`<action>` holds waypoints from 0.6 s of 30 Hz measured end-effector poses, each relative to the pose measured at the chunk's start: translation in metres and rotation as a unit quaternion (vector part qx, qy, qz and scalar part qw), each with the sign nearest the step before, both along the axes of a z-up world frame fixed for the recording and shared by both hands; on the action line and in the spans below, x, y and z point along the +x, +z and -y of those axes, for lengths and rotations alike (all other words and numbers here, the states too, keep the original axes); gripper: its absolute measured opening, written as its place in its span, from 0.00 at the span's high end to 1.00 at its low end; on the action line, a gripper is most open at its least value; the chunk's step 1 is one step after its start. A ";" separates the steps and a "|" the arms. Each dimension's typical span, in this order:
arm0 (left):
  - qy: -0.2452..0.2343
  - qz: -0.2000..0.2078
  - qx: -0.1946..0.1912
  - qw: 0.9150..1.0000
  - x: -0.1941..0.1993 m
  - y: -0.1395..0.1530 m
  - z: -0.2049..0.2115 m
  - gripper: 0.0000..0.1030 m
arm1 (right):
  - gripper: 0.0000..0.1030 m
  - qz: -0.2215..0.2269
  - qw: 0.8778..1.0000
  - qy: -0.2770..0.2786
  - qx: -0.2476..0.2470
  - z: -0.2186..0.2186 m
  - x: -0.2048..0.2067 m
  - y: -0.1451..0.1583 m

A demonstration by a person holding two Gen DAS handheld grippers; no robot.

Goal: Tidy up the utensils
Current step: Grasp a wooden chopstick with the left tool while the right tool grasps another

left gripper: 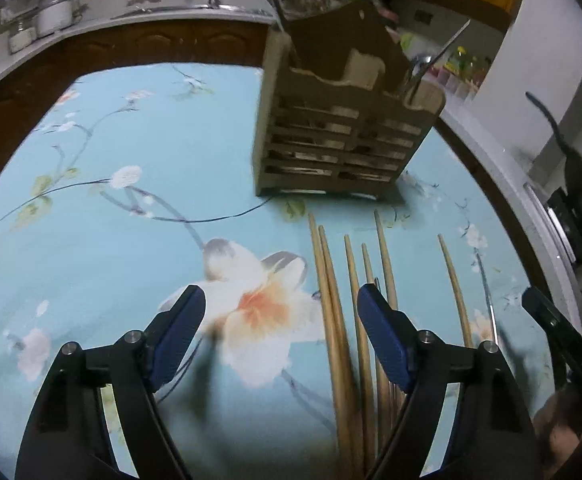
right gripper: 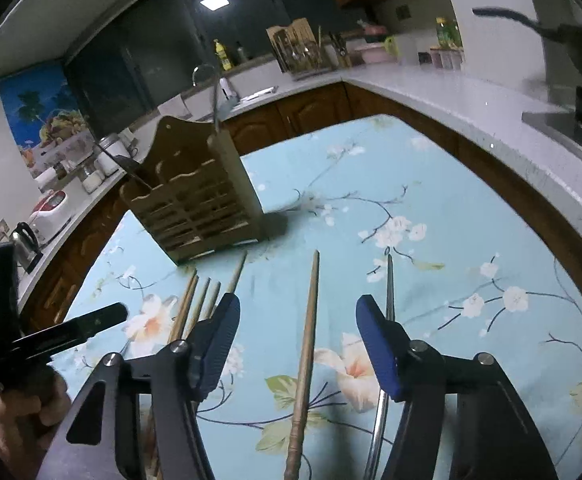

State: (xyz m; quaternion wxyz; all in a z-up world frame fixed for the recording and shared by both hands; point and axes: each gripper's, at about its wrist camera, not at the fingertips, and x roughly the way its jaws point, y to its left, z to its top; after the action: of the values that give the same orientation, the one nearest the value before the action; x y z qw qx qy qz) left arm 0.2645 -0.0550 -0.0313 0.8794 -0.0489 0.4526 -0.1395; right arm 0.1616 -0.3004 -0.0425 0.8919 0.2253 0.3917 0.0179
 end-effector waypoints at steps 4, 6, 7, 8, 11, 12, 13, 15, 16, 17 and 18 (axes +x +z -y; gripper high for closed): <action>-0.008 -0.019 0.025 0.999 0.023 -0.017 0.016 0.39 | 0.41 -0.010 1.000 -0.004 0.006 0.004 0.008 -0.007; -0.013 -0.036 0.036 0.999 0.032 -0.028 0.023 0.45 | 0.41 -0.018 1.000 -0.002 0.004 0.004 0.015 -0.012; -0.014 -0.025 0.047 0.998 0.031 -0.029 0.026 0.45 | 0.42 -0.023 1.000 -0.001 0.007 0.004 0.017 -0.014; -0.018 -0.020 0.056 0.998 0.030 -0.030 0.029 0.44 | 0.42 -0.026 1.000 -0.002 0.013 0.005 0.020 -0.017; -0.022 -0.011 0.065 0.998 0.027 -0.032 0.028 0.45 | 0.44 -0.032 0.999 -0.004 0.020 0.006 0.026 -0.022; -0.024 -0.010 0.075 0.997 0.025 -0.033 0.025 0.47 | 0.45 -0.033 0.999 -0.003 0.022 0.005 0.027 -0.023; -0.031 -0.003 0.089 0.996 0.021 -0.034 0.026 0.48 | 0.45 -0.033 0.999 -0.001 0.023 0.004 0.029 -0.023; -0.044 0.010 0.124 0.991 0.009 -0.034 0.026 0.48 | 0.48 -0.035 0.999 0.004 0.018 0.002 0.031 -0.024; -0.045 0.006 0.117 0.992 0.007 -0.034 0.023 0.48 | 0.52 -0.036 0.999 0.007 0.016 0.001 0.032 -0.025; -0.044 -0.001 0.107 0.993 0.006 -0.033 0.018 0.50 | 0.54 -0.037 0.999 0.011 0.013 0.000 0.033 -0.025; -0.041 -0.007 0.096 0.995 0.007 -0.032 0.013 0.50 | 0.57 -0.039 0.999 0.014 0.008 -0.002 0.036 -0.027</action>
State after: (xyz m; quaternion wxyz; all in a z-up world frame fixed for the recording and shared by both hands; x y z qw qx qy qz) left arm 0.2711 -0.0680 -0.0629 0.8702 0.0529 0.4720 -0.1310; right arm 0.1973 -0.2985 -0.0694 0.8736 0.2275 0.4294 0.0251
